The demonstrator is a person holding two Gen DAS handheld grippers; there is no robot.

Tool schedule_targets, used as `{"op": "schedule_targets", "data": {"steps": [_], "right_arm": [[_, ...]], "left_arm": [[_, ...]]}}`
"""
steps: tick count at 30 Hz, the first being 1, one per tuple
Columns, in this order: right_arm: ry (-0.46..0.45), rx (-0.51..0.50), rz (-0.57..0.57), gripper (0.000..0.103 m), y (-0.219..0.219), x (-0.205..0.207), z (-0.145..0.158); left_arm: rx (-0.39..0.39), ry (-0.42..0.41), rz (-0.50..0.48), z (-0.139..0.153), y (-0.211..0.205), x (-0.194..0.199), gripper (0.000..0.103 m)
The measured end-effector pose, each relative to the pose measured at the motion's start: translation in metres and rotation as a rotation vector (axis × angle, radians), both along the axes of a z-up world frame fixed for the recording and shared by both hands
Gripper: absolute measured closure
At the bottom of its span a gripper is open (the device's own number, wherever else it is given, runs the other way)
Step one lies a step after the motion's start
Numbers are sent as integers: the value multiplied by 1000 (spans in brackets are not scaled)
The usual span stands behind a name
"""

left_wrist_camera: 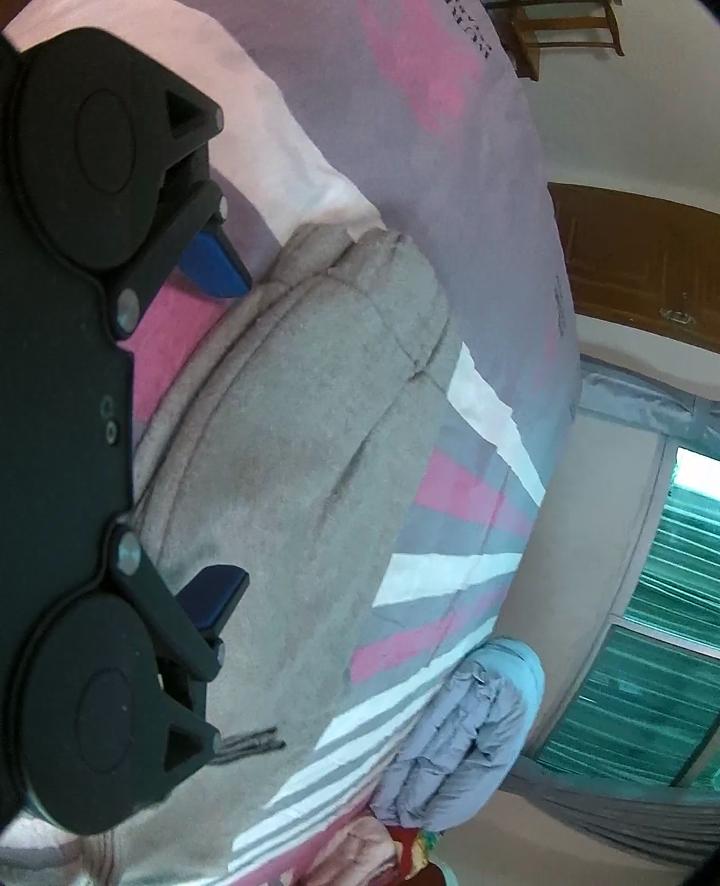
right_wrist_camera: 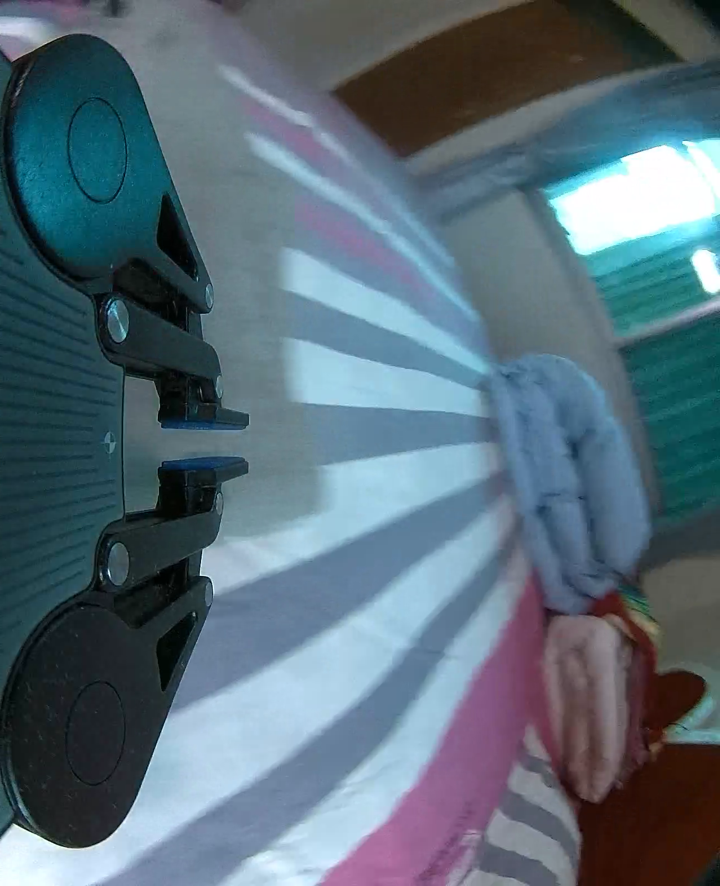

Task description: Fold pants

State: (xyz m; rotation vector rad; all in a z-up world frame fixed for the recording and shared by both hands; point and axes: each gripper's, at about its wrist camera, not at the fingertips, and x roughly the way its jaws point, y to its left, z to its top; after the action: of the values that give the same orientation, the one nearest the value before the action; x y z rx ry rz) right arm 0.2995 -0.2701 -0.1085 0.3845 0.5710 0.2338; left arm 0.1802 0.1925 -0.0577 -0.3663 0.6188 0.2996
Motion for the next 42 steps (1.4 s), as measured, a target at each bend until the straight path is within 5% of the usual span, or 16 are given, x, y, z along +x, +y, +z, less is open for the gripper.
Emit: {"op": "schedule_targets", "data": {"steps": [2, 4, 11, 15, 17, 21, 25, 26, 27, 28, 31, 34, 39, 42], "right_arm": [[25, -12, -2, 93, 2, 34, -11], [245, -12, 41, 93, 8, 57, -35], [-33, -3, 28, 92, -12, -28, -15], [-13, 35, -25, 82, -26, -51, -18], [-22, 42, -68, 53, -29, -56, -15], [-23, 97, -117, 50, -49, -69, -17], [5, 179, -175, 50, -67, -74, -17], [18, 193, -191, 50, -69, -72, -18], [28, 203, -206, 50, -71, -70, -20], [41, 220, -224, 50, -74, -68, -22], [71, 262, -262, 50, -80, -70, -25], [77, 259, -268, 50, -83, -74, -26], [105, 293, -284, 50, -89, -73, -31], [96, 311, -291, 50, -93, -77, -32]], "left_arm": [[-17, 8, 13, -3, 4, 0, 6], [-48, 9, 29, -6, 11, -2, 6], [-166, -66, 41, -14, 35, -18, 6], [-379, -144, 67, -25, 60, -15, 10], [-494, -192, 95, -34, 76, -15, 11], [-633, -243, 107, -46, 100, -4, 11], [-670, -282, 87, -56, 119, 20, 13], [-672, -297, 90, -57, 121, 22, 24], [-673, -291, 135, -58, 123, 22, 81], [-724, -318, 160, -60, 125, 16, 79], [-590, -423, 142, -54, 110, -9, 79], [-672, -362, 173, -82, 119, -8, 78], [-597, -351, 149, -52, 110, -2, 80], [-464, -373, 104, -17, 92, -3, 80]]}}
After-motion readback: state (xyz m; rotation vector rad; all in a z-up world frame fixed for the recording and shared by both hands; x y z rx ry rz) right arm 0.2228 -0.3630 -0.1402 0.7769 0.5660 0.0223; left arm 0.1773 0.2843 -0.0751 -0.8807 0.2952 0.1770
